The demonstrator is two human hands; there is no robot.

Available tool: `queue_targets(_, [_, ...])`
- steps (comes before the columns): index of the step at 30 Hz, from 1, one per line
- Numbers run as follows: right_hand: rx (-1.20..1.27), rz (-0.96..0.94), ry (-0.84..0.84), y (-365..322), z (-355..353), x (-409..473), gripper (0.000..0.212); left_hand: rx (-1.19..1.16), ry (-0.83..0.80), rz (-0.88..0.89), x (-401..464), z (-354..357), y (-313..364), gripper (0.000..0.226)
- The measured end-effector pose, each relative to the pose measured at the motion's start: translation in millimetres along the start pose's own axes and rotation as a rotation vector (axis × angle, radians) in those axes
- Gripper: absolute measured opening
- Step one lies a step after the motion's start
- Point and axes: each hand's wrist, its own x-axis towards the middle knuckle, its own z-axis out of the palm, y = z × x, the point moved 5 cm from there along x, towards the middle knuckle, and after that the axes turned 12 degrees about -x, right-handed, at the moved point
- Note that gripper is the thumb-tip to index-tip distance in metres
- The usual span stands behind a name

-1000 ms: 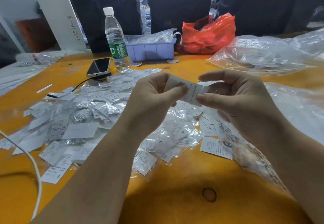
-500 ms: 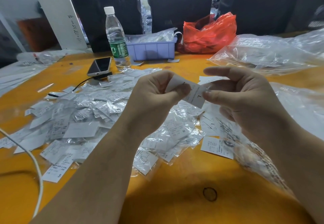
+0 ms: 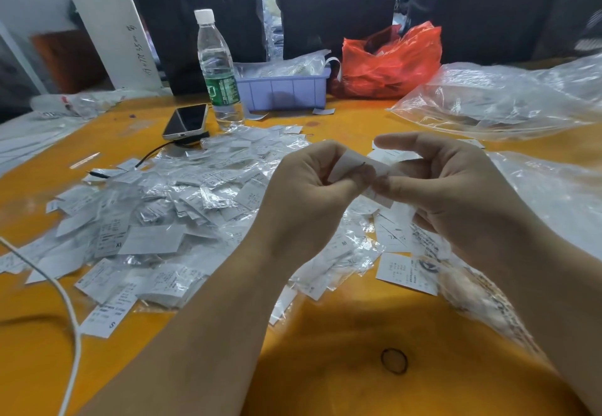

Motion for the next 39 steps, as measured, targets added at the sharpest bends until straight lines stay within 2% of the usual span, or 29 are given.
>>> queue_targets(3, [-0.053,-0.023,0.013,-2.5,-0.5,-1.0,0.049,0.036,-0.036,-0.036,0.4,-1.0,1.4,0.013])
queue_targets(6, [-0.149,-0.009,0.015,-0.3,-1.9,-0.8,0.037,0.064,-0.066,-0.085,0.5,-3.5,1.3,0.018])
queue_targets(10, [-0.171,0.012,0.016,1.5,-3.8,0.2,0.028,0.064,-0.013,-0.158,2.3,-10.9,-2.3,0.03])
queue_targets(17, [-0.176,-0.007,0.009,0.9,-2.9,-1.0,0.043,0.134,-0.177,-0.126,-0.8,4.9,1.9,0.032])
queue_targets(21, [-0.152,0.003,0.016,2.8,-4.8,1.0,0.043,0.097,-0.123,-0.169,0.7,-1.7,-3.1,0.031])
queue_targets(25, [-0.155,0.016,0.009,4.1,-6.4,1.9,0.042,0.158,-0.071,-0.121,1.6,-4.7,-0.9,0.024])
queue_targets(27, [-0.136,0.029,0.015,5.2,-9.2,3.3,0.034,0.12,-0.011,-0.11,2.9,-9.6,-0.8,0.022])
queue_targets(30, [-0.166,-0.003,-0.007,4.8,-11.6,4.8,0.007,0.04,0.011,-0.128,4.2,-12.8,-2.3,0.019])
queue_targets(34, [-0.154,-0.038,-0.009,3.3,-10.9,4.9,0.005,0.015,-0.062,-0.172,4.0,-9.7,-4.9,0.014])
queue_targets(39, [-0.166,-0.051,-0.037,5.3,-6.1,5.3,0.005,0.031,-0.068,-0.219,5.1,-13.0,-7.2,0.017])
